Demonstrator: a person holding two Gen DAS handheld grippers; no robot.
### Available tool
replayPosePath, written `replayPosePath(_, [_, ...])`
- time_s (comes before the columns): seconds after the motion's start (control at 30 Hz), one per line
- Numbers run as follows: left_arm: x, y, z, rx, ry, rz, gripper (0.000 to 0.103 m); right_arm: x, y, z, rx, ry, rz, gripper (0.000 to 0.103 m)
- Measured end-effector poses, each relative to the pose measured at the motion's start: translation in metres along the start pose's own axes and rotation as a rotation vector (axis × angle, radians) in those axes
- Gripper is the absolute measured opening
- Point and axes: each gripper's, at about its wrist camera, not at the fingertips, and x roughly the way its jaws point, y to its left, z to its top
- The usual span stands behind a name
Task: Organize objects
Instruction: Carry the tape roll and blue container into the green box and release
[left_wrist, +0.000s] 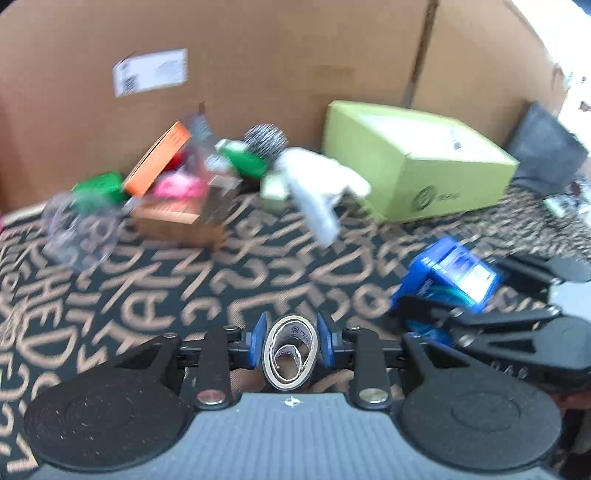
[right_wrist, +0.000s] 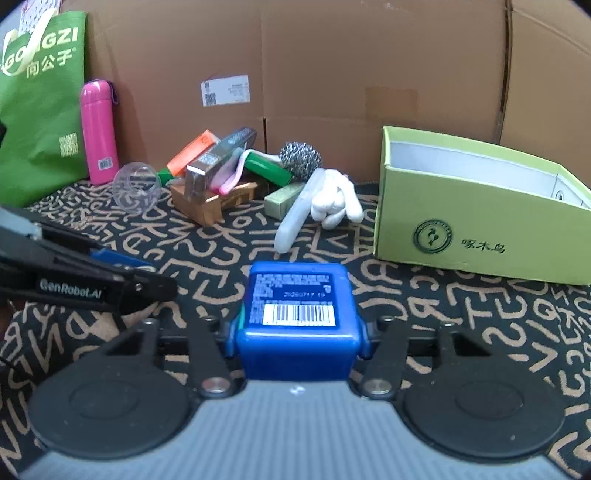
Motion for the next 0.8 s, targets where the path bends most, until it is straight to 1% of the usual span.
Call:
replayPosePath(0.1, [-0.005, -0.014, 0.024, 0.021, -0.04, -0.08, 0.031, -0.019, -0.015, 0.013, 0.018, -0.068, 0.006, 0.055])
replayPosePath(0.17, [-0.007, -0.023, 0.045, 0.03, -0.066, -0.138, 0.031, -0.034, -0.027, 0.026, 0.004, -0.126, -0.021, 0.055])
replayPosePath(0.3, [-0.007, -0.05, 0.088, 0.065, -0.127, -0.222, 0.031, -0.056, -0.058, 0.057, -0.034, -0.221, -0.14, 0.055])
replayPosePath(0.37, [-0.001, -0.067, 0.11, 0.086, -0.15, -0.238, 0.031, -0.06, -0.076, 0.073, -0.053, -0.252, -0.217, 0.055])
replayPosePath(0.43, [0.01, -0.083, 0.129, 0.103, -0.164, -0.242, 0.031, -0.058, -0.094, 0.087, -0.061, -0.263, -0.281, 0.055])
replayPosePath(0.53, [0.038, -0.104, 0.154, 0.111, -0.163, -0.228, 0.031, -0.042, -0.122, 0.102, -0.046, -0.241, -0.346, 0.055])
replayPosePath(0.63, [0.078, -0.121, 0.17, 0.114, -0.121, -0.191, 0.031, -0.016, -0.153, 0.109, -0.012, -0.177, -0.391, 0.055])
replayPosePath(0.73, [0.118, -0.132, 0.179, 0.11, -0.061, -0.147, 0.031, 0.012, -0.179, 0.11, 0.02, -0.097, -0.394, 0.055])
replayPosePath(0.8, [0.136, -0.128, 0.181, 0.098, -0.034, -0.137, 0.031, 0.027, -0.192, 0.11, 0.035, -0.057, -0.385, 0.055])
